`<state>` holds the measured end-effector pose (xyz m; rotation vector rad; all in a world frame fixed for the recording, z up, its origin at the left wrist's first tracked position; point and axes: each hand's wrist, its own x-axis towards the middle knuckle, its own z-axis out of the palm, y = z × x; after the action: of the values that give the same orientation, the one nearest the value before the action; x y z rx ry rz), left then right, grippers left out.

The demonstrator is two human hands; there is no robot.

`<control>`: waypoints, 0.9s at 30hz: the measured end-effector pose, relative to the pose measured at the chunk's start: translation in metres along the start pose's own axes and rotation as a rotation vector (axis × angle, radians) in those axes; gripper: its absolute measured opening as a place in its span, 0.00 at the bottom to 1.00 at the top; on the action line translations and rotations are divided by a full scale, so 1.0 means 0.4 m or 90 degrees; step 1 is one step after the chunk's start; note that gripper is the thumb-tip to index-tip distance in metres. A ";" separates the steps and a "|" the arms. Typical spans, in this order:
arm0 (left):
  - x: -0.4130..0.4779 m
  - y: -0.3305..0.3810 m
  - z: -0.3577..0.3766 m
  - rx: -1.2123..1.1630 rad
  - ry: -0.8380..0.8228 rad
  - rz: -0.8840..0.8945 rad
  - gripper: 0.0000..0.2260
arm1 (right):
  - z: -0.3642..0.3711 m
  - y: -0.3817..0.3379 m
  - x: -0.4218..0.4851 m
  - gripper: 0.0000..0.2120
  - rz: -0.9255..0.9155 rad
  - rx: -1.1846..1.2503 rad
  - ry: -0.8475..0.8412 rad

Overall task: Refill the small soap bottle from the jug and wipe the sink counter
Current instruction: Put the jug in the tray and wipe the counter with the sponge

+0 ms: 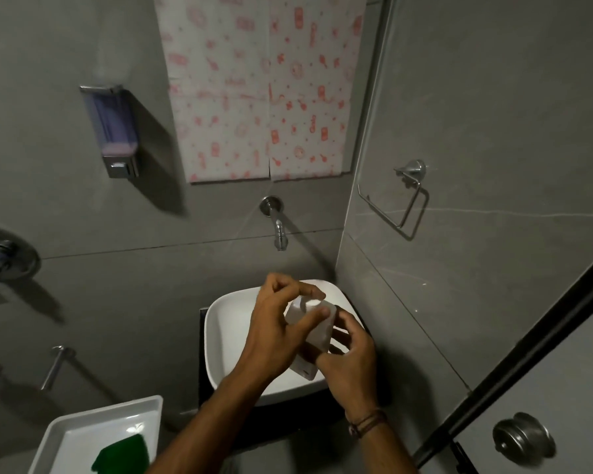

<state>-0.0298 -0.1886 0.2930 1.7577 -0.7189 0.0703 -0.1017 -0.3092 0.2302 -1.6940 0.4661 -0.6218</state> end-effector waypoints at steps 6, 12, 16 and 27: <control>-0.039 0.008 0.012 -0.015 0.021 -0.001 0.08 | -0.018 0.009 0.003 0.31 -0.003 0.031 -0.048; -0.073 -0.007 -0.033 0.004 0.081 -0.031 0.11 | 0.027 0.016 -0.006 0.31 -0.017 0.021 -0.110; -0.101 -0.033 -0.091 0.044 0.128 -0.053 0.11 | 0.095 0.021 -0.019 0.31 -0.022 0.013 -0.160; -0.145 -0.207 -0.414 0.024 0.136 -0.076 0.13 | 0.458 0.015 -0.079 0.31 -0.022 0.011 -0.257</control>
<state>0.0165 -0.0045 0.2519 1.7925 -0.4597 0.1892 -0.0106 -0.1516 0.1931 -1.7583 0.1418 -0.2940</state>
